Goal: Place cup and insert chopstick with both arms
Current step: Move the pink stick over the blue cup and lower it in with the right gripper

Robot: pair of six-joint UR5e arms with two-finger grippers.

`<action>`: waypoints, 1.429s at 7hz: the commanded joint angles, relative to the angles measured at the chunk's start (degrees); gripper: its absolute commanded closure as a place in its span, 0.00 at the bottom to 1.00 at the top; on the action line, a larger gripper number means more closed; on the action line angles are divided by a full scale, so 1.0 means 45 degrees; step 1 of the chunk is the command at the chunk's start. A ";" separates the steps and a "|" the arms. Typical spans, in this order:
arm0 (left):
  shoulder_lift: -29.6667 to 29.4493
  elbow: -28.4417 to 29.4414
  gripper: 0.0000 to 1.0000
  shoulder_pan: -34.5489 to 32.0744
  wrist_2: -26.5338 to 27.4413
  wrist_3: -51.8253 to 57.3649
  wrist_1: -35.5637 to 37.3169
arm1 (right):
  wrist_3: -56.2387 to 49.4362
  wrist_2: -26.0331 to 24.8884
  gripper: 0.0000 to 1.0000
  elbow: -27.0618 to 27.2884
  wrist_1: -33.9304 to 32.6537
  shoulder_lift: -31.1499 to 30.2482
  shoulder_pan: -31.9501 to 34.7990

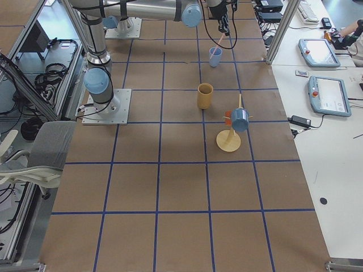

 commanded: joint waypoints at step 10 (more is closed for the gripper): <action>0.1132 -0.1090 0.00 0.1001 -0.0682 0.1680 0.0202 | 0.0270 -0.0310 1.00 0.0083 -0.4140 0.1577 0.1416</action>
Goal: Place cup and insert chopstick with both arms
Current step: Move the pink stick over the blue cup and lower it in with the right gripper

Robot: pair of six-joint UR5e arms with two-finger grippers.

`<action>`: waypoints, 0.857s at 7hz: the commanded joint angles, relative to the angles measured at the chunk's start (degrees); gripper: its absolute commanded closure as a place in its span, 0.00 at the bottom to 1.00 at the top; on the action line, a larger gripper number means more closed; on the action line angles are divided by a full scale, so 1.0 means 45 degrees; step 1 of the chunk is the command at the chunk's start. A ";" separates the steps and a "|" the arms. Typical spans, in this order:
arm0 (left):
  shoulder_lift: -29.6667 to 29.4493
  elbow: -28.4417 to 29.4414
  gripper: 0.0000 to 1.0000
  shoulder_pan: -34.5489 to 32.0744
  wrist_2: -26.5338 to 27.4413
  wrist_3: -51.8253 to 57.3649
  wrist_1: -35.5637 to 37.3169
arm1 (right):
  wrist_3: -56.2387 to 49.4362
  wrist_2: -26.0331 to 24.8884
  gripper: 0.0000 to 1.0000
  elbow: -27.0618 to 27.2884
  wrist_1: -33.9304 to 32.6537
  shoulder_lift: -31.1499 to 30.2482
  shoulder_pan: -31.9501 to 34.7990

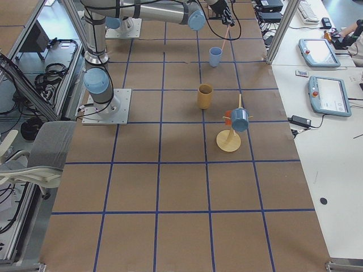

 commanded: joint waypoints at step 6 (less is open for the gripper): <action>0.0275 0.0180 0.00 -0.0099 -0.1099 0.0001 0.0933 | 0.0441 -0.0157 0.68 0.0573 -0.0032 0.0108 0.0258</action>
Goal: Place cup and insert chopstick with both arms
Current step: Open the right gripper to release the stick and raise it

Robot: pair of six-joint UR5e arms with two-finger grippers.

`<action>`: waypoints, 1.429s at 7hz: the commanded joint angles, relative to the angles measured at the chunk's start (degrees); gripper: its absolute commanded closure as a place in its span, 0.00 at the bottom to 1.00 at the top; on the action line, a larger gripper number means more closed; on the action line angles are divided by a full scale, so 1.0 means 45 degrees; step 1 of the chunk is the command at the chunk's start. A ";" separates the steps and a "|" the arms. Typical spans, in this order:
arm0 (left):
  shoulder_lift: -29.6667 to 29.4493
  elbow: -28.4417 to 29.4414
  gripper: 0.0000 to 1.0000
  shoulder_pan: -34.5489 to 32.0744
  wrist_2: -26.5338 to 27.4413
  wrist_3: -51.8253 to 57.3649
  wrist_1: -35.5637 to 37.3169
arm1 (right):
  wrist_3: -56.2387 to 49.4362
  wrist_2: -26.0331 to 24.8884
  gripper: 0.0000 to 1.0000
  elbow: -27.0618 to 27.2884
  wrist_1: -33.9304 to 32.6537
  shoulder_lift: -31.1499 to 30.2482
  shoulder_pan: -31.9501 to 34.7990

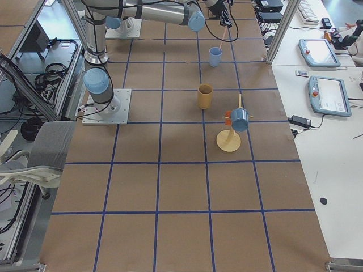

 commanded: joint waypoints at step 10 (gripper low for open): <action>0.0093 -0.0232 0.00 0.0103 -0.0274 0.0000 0.1315 | -0.2932 0.0060 0.00 -0.0516 0.9481 -0.2275 -0.3027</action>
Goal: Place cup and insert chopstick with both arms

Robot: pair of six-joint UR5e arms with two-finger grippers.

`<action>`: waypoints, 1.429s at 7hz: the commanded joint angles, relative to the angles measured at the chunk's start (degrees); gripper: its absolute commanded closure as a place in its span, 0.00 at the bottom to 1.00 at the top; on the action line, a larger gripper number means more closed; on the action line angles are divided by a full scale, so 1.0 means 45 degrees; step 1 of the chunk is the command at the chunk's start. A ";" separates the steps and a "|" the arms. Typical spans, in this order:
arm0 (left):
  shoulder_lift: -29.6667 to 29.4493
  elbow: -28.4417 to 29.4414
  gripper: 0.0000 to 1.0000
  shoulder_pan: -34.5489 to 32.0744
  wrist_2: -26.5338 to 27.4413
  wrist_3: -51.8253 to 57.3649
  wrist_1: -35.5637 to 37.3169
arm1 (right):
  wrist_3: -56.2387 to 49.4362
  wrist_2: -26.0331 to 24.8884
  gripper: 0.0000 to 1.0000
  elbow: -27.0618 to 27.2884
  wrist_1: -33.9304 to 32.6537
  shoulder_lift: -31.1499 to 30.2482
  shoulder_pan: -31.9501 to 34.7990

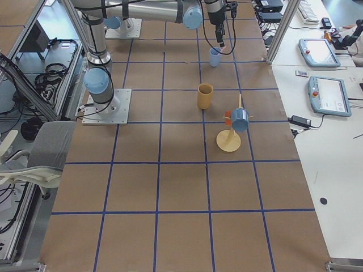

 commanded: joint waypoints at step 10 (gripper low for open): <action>-0.0086 0.0000 0.00 0.0059 0.0123 0.0000 0.0018 | -0.1645 0.1133 0.00 -0.0060 0.7598 -0.2624 -0.1903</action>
